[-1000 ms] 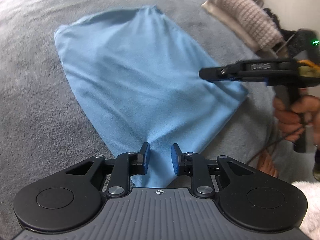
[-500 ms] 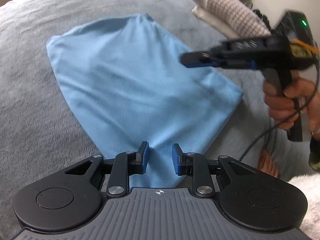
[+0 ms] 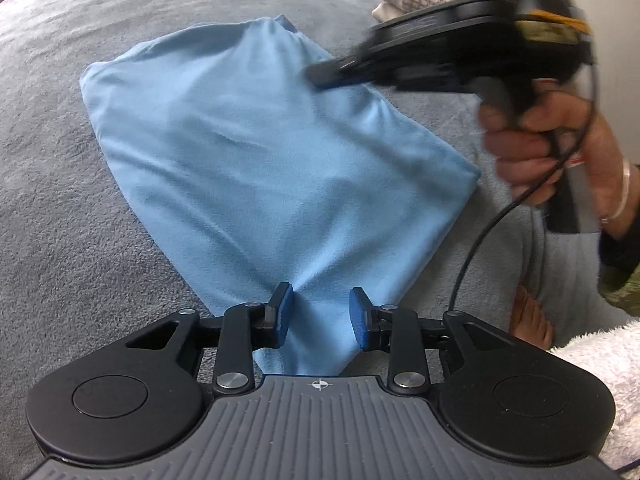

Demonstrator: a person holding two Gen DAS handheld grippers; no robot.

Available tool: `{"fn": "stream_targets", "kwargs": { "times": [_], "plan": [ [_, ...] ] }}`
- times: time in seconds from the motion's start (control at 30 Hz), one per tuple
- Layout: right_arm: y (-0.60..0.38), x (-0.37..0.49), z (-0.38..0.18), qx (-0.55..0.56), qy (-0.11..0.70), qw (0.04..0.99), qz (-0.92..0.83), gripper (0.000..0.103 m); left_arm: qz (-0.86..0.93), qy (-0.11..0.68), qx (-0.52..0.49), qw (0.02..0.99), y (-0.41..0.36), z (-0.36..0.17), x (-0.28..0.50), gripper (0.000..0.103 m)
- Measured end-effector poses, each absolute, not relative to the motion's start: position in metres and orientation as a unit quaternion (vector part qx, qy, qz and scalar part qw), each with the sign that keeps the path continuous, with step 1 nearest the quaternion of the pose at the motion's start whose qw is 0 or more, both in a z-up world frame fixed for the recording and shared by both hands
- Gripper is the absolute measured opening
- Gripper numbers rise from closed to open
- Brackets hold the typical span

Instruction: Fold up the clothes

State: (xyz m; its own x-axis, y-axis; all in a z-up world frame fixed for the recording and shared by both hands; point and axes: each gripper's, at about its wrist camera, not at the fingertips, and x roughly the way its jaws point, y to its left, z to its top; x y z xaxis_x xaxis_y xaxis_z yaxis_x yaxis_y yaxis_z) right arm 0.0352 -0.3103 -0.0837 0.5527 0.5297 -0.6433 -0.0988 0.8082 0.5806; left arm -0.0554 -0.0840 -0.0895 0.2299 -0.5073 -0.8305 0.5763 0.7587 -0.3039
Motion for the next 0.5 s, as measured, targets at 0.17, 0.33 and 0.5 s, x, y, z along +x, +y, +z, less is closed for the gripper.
{"fn": "stream_targets", "kwargs": {
  "times": [0.17,0.33,0.5],
  "plan": [
    [-0.334,0.054,-0.105,0.276,0.436,0.850,0.108,0.000,-0.348,0.515,0.022,0.783,-0.079,-0.093,-0.054,0.031],
    [-0.364,0.054,-0.085,0.311,0.396,0.863,0.047,0.001,-0.357,0.517,0.010,0.778,-0.074,-0.095,-0.051,0.032],
    [-0.317,0.068,-0.091,0.327,0.443,0.818,0.167,0.002,-0.363,0.519,-0.001,0.773,-0.072,-0.097,-0.049,0.032]
  ]
}}
